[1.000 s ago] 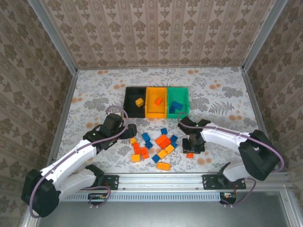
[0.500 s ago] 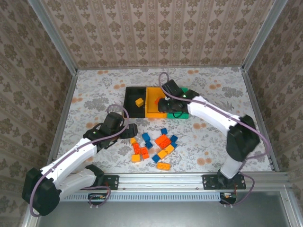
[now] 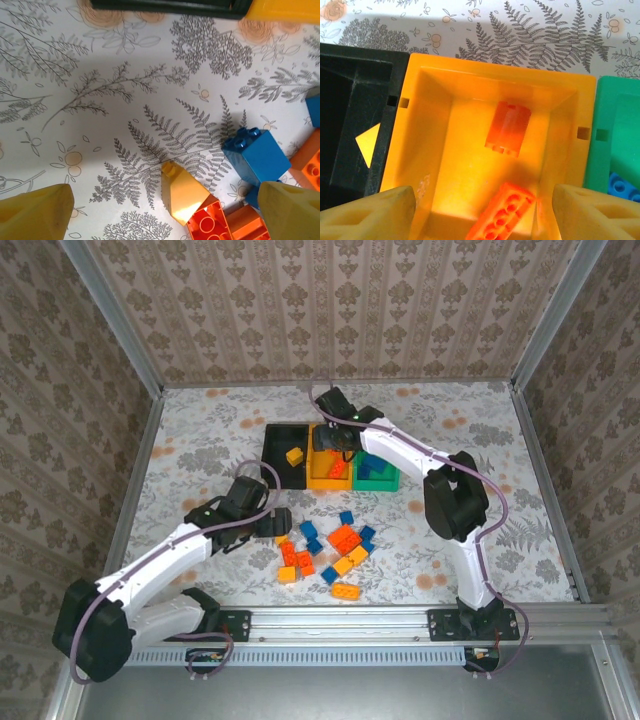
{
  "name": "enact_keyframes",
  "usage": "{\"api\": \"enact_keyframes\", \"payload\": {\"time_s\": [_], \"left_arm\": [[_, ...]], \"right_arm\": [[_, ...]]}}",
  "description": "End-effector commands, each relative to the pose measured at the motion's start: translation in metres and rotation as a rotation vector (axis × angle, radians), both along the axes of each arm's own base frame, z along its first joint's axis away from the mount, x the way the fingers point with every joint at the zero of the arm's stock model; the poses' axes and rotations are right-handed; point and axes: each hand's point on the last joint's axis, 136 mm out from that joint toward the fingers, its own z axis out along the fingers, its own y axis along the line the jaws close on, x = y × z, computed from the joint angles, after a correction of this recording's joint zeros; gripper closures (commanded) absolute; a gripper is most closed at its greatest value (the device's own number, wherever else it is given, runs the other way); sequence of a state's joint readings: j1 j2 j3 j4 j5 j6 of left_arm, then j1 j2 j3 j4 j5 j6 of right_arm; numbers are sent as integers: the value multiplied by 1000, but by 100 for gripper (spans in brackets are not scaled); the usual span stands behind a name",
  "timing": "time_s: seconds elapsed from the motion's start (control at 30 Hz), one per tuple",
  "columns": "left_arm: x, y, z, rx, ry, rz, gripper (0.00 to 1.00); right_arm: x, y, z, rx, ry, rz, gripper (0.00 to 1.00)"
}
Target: Sort the legos into containers by color
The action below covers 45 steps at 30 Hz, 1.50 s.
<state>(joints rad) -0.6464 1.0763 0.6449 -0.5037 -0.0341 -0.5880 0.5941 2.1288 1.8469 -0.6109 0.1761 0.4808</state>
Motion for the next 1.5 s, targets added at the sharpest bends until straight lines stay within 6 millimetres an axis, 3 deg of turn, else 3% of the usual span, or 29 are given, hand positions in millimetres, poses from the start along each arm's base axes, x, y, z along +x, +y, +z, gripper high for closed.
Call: {"api": "enact_keyframes", "payload": {"time_s": [0.0,0.33,0.5,0.6,0.8,0.93,1.03,1.13,1.2,1.33,1.47], "left_arm": [[-6,-12,-7,11,32,-70,8],[-2,-24,-47,93,86,-89,26],[-2,-26,-61,123,101,-100,47],[-5,-27,-66,128,114,-110,51],[-12,-21,-62,158,114,-102,65],[-2,-21,-30,123,36,-79,66],[20,-25,9,74,-55,-60,67],[56,-24,45,65,-154,-20,67],[84,-23,58,55,-196,14,67],[138,-29,66,65,-241,54,66],[186,-31,53,106,-221,91,67]], "right_arm": [[-2,2,20,29,-27,9,24],[-29,-15,40,90,-78,-9,24],[-39,-23,48,102,-94,-21,24],[-43,-30,54,100,-111,-35,24],[-46,-43,62,107,-125,-64,24],[-53,-52,66,121,-130,-80,24],[-64,-60,66,142,-130,-93,24],[-78,-65,62,169,-117,-102,24],[-87,-67,55,187,-96,-107,24],[-104,-74,44,192,-64,-105,24],[-121,-82,34,184,-33,-102,24]]}}
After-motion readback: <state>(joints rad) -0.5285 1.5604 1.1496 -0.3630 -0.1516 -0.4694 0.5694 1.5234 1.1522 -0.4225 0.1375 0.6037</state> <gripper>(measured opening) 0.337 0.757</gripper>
